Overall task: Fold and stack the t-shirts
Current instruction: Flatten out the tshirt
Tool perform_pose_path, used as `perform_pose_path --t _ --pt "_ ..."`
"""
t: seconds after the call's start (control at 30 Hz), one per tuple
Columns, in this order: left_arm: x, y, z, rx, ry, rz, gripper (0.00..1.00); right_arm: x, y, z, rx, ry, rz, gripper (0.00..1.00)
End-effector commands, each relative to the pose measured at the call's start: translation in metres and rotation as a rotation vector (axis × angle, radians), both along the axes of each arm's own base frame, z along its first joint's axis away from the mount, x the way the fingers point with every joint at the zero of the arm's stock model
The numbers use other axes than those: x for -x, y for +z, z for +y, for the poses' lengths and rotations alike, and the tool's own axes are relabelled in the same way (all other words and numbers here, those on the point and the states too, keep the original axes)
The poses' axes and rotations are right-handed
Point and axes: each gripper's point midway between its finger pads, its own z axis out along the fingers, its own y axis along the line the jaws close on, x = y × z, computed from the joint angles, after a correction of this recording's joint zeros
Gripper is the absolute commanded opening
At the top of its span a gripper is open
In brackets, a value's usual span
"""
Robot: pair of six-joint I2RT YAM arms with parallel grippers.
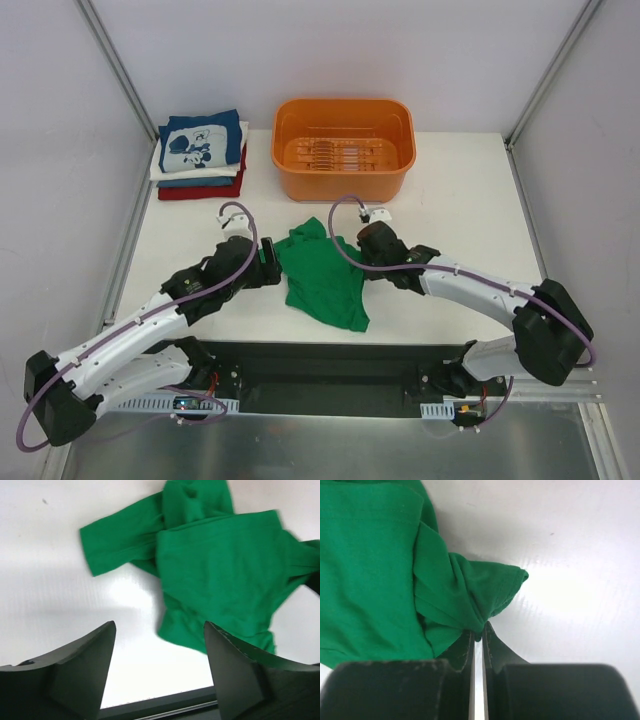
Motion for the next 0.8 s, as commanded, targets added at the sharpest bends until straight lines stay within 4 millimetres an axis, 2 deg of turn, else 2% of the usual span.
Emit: perform_pose_path --t 0.0,0.1,0.23,0.37,0.4,0.43,0.6,0.67,0.7,0.77 --pt "0.001 -0.017 0.012 0.023 0.059 0.06 0.73 0.0 0.018 -0.024 0.09 -0.032 -0.037 0.01" --pt "-0.005 -0.029 0.024 0.003 0.11 0.095 0.77 0.001 0.019 -0.026 0.095 -0.036 -0.032 0.01" --pt "-0.018 -0.045 0.039 0.006 0.188 0.151 0.77 0.002 0.019 -0.032 0.122 -0.052 -0.029 0.01" --pt "-0.036 -0.056 0.035 0.092 0.194 0.195 0.75 0.002 0.016 -0.031 0.132 -0.049 -0.017 0.01" --pt "-0.041 -0.056 0.029 0.13 0.183 0.204 0.72 0.003 0.015 -0.032 0.132 -0.053 -0.012 0.01" --pt "-0.046 -0.066 0.032 0.132 0.201 0.241 0.7 0.003 0.015 -0.032 0.134 -0.054 -0.012 0.01" --pt "-0.063 -0.081 0.016 0.168 0.173 0.311 0.65 0.004 0.013 -0.032 0.133 -0.057 -0.006 0.01" --pt "-0.068 -0.096 0.018 0.138 0.194 0.339 0.64 0.004 0.012 -0.032 0.129 -0.063 0.0 0.01" --pt "-0.073 -0.096 0.016 0.136 0.196 0.343 0.64 0.005 0.012 -0.032 0.128 -0.062 0.001 0.01" --pt "-0.075 -0.106 0.008 0.144 0.175 0.385 0.61 0.004 0.011 -0.032 0.128 -0.065 0.003 0.01"
